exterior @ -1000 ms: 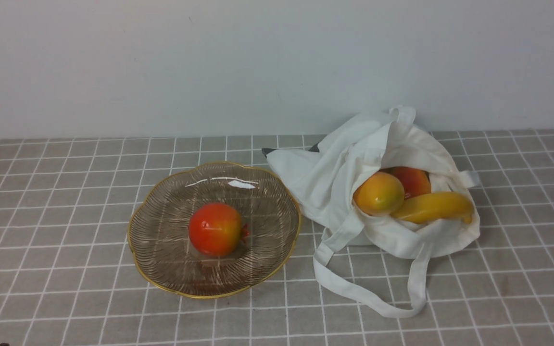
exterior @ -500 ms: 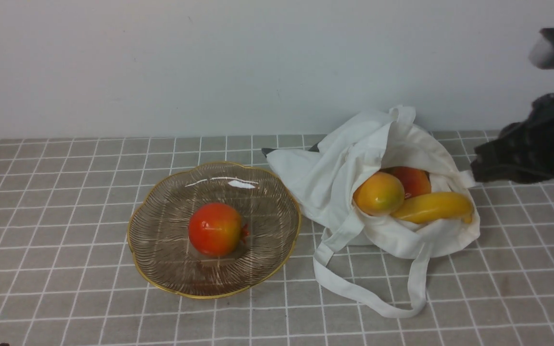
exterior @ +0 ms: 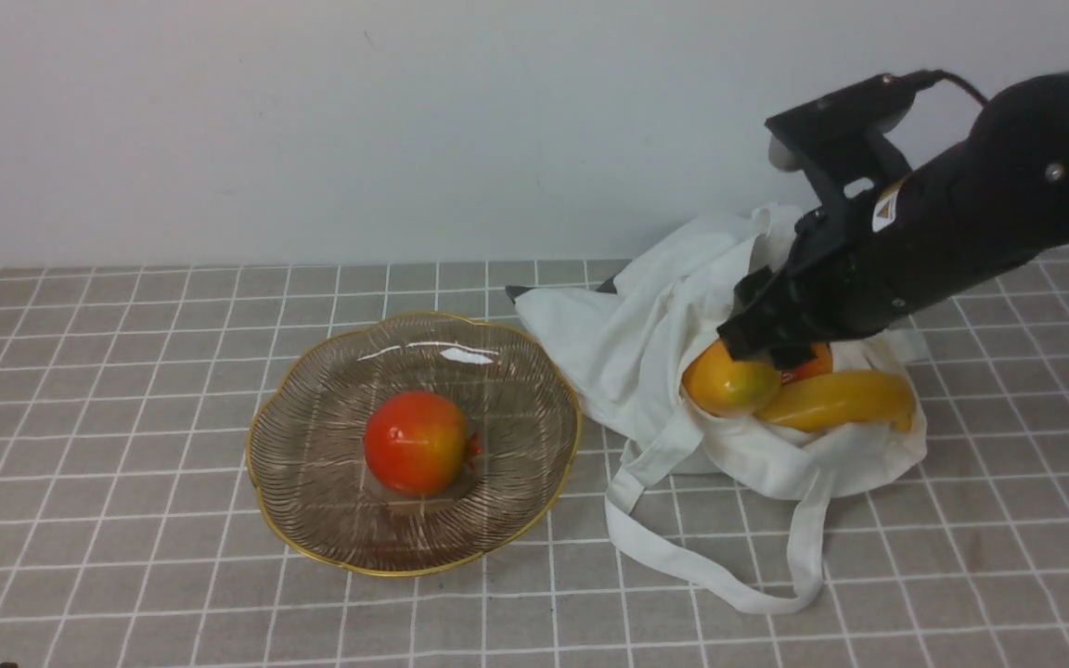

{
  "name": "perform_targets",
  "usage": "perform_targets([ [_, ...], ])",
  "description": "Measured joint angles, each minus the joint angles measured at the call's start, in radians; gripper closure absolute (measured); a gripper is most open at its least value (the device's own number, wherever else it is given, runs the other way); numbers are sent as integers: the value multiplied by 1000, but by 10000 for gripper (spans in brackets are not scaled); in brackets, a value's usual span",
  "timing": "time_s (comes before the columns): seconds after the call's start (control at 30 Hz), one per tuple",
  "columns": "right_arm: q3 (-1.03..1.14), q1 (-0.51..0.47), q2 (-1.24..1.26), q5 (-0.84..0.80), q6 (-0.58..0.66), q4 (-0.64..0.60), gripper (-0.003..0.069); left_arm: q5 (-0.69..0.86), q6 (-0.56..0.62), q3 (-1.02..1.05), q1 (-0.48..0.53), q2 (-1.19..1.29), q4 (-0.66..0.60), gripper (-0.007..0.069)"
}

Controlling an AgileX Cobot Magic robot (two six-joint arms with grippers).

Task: Take the fruit out of the bag on the grey coffee tablecloth and place them on the plate.
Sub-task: 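Reach into the bag and grasp a fruit with the right gripper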

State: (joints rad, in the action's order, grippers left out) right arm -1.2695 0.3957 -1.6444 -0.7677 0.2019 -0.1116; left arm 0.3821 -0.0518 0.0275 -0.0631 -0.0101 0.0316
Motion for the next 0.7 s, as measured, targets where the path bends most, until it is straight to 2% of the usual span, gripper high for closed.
perform_targets([
  [0.13,0,0,-52,7,-34,3,16,0,0,0,0,0,0,632],
  [0.2,0,0,-75,17,-43,3,-18,0,0,0,0,0,0,632],
  [0.3,0,0,-100,38,-61,4,-31,0,0,0,0,0,0,632],
  [0.53,-1,0,-136,58,-68,14,-10,0,0,0,0,0,0,632],
  [0.67,-1,0,-148,59,-70,14,113,0,0,0,0,0,0,632],
  [0.7,-2,0,-148,58,-70,15,115,0,0,0,0,0,0,632],
])
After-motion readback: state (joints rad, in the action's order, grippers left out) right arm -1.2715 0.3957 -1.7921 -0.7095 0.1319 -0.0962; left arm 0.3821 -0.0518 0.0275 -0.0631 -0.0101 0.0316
